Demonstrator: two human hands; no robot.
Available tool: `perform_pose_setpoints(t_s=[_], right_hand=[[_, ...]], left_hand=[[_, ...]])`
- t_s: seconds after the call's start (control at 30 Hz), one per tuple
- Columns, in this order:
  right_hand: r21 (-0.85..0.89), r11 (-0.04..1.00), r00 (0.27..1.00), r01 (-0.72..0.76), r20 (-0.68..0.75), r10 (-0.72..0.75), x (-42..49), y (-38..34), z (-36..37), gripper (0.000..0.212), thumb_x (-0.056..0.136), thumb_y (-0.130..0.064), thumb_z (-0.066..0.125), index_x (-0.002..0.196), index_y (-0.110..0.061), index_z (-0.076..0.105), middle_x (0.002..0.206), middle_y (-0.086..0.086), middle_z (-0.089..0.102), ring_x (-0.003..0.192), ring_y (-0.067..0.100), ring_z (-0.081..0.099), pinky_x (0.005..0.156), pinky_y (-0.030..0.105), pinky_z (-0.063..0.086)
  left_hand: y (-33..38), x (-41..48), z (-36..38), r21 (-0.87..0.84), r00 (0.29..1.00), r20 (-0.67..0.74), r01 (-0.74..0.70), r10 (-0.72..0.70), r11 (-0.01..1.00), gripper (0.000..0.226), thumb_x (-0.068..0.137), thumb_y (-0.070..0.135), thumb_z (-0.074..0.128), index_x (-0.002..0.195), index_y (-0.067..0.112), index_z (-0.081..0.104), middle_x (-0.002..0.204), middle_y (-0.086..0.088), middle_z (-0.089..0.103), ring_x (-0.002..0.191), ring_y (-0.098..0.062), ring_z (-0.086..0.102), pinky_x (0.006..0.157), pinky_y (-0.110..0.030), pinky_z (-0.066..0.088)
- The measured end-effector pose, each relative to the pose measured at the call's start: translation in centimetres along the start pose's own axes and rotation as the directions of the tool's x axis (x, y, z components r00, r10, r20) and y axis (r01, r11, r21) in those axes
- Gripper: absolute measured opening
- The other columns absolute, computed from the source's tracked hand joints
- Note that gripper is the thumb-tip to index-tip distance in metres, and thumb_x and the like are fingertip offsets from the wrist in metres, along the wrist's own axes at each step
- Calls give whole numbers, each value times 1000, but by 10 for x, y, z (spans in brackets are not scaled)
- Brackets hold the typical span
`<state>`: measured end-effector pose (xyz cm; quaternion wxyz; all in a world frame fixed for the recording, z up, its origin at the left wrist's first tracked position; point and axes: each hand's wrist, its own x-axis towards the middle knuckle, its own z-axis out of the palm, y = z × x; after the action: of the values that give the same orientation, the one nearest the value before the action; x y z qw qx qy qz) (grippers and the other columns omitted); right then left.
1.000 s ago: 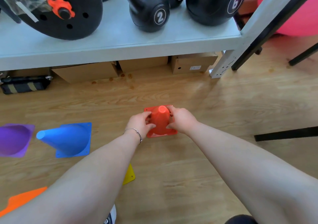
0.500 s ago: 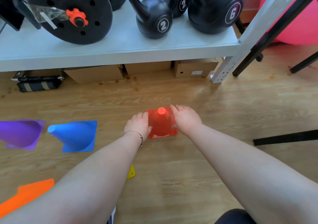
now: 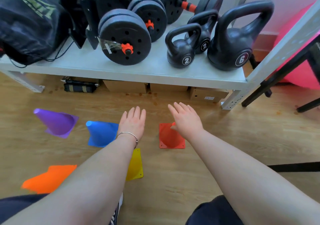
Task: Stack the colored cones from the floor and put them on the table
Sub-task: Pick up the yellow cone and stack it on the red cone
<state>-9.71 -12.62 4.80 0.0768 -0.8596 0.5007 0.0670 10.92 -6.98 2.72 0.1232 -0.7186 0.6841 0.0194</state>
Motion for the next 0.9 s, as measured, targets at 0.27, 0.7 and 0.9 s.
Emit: perform_pose_setpoints(t_s=[0.27, 0.7, 0.9], right_hand=[[6, 994, 992, 114, 50, -114, 20, -49, -5, 85, 91, -38, 65, 158, -21, 16, 164, 7, 24, 152, 27, 20, 124, 42, 14], [91, 968, 880, 232, 404, -249, 14, -129, 110, 72, 91, -37, 64, 152, -19, 30, 155, 12, 37, 141, 33, 37, 115, 43, 30], [133, 975, 814, 177, 537, -220, 10, -139, 152, 93, 79, -50, 75, 153, -23, 27, 150, 10, 44, 135, 33, 44, 109, 43, 39]], left_hand=[[-79, -45, 3, -29, 972, 60, 227, -225, 973, 56, 71, 21, 87, 121, 9, 66, 118, -14, 69, 110, -33, 68, 87, -44, 60], [-93, -103, 120, -113, 868, 466, 250, -171, 962, 59, 96, 31, 58, 149, 19, 35, 149, -5, 46, 137, -27, 45, 107, -41, 42], [-86, -109, 150, -204, 827, 555, 235, -85, 951, 73, 92, 45, 63, 154, 26, 28, 150, -3, 48, 139, -26, 44, 109, -43, 39]])
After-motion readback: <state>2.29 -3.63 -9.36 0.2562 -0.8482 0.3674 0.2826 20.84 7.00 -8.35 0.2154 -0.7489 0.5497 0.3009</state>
